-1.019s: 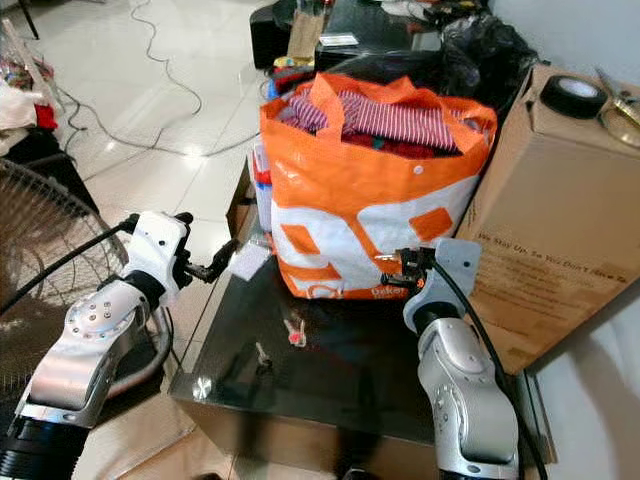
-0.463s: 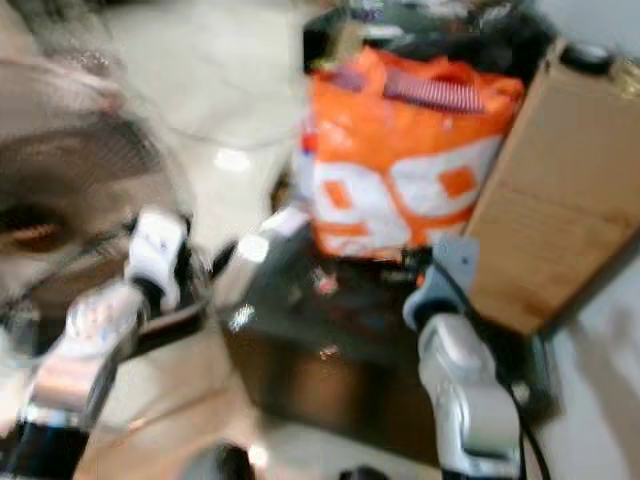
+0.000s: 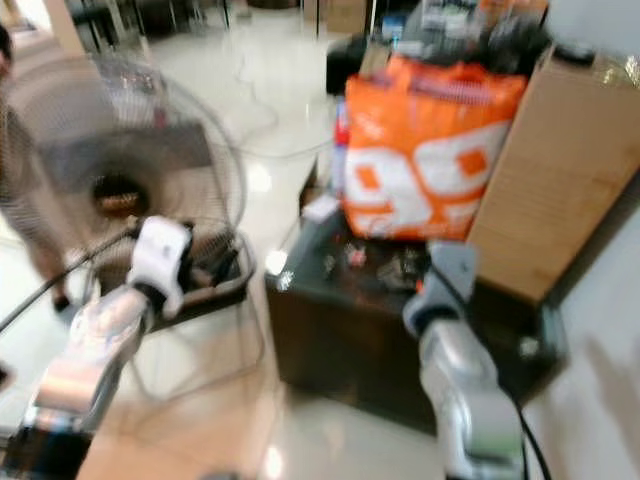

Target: Hang keys on a hook

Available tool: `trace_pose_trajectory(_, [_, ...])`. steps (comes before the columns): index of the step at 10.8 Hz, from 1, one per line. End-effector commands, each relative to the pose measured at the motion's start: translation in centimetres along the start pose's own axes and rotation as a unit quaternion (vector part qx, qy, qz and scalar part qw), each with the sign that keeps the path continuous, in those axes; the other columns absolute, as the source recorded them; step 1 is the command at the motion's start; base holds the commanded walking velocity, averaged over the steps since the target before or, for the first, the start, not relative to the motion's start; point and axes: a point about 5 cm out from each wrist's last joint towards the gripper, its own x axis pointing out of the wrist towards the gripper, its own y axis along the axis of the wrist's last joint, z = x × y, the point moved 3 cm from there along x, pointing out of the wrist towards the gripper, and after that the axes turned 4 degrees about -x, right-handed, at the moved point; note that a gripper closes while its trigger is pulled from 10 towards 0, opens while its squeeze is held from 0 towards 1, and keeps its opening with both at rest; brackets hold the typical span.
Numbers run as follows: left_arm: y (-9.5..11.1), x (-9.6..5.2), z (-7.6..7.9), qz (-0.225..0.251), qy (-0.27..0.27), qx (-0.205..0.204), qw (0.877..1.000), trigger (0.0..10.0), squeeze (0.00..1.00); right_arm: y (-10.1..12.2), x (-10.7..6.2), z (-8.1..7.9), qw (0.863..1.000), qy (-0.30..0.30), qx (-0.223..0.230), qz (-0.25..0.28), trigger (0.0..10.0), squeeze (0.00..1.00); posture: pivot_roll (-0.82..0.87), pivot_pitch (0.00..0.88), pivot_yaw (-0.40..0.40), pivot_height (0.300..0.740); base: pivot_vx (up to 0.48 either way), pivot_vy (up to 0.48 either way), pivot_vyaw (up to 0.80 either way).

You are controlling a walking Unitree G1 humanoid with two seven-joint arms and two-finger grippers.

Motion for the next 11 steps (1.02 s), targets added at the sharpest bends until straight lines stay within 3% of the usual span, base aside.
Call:
trace_pose_trajectory(1, [0.1, -0.1, -0.3, 0.0, 0.005, 0.004, 1.0, 10.0, 0.0, 0.9, 0.2, -0.5, 1.0, 0.009, -0.007, 0.015, 0.0, 0.0, -0.06, 0.0, -0.007, 0.74, 0.0, 0.476, 0.0])
trace_pose_trajectory(2, [0.0, -0.1, -0.3, 0.0, 0.005, 0.004, 1.0, 10.0, 0.0, 0.9, 0.2, -0.5, 1.0, 0.011, -0.009, 0.014, 0.0, 0.0, -0.06, 0.0, -0.009, 0.74, 0.0, 0.48, 0.0])
trace_pose_trajectory(3, [0.0, -0.1, -0.2, 0.001, 0.005, 0.003, 1.0, 10.0, 0.0, 0.9, 0.2, -0.4, 1.0, 0.011, -0.022, 0.012, 7.6, 0.0, -0.06, 0.0, -0.011, 0.74, 0.0, 0.48, 0.0])
trace_pose_trajectory(4, [0.0, -0.1, -0.2, 0.002, 0.004, 0.003, 1.0, 10.0, 0.0, 0.9, 0.2, -0.4, 0.999, 0.011, -0.028, 0.013, 10.0, 0.0, -0.06, 0.0, -0.012, 0.74, 0.0, 0.469, 0.0])
trace_pose_trajectory(6, [0.0, -0.1, -0.1, 0.002, 0.004, 0.003, 1.0, 10.0, 0.0, 0.8, 0.1, -0.5, 0.999, 0.016, -0.044, 0.01, 10.0, 0.0, -0.06, 0.0, -0.012, 0.74, 0.0, 0.467, 0.0])
trace_pose_trajectory(9, [0.0, 0.1, -0.3, 0.002, 0.003, 0.017, 1.0, 10.0, 0.0, 1.1, 0.2, -0.8, 0.998, 0.025, -0.05, 0.016, 10.0, 0.0, -0.06, 0.0, -0.011, 0.74, 0.0, 0.0, 0.0])
trace_pose_trajectory(11, [0.3, 0.5, -0.3, 0.01, -0.016, 0.035, 0.999, 10.0, 0.0, 2.4, 0.3, -1.5, 0.997, 0.051, -0.052, 0.038, 10.0, 0.0, -0.06, 0.0, -0.02, 0.74, 0.0, 0.0, 0.0])
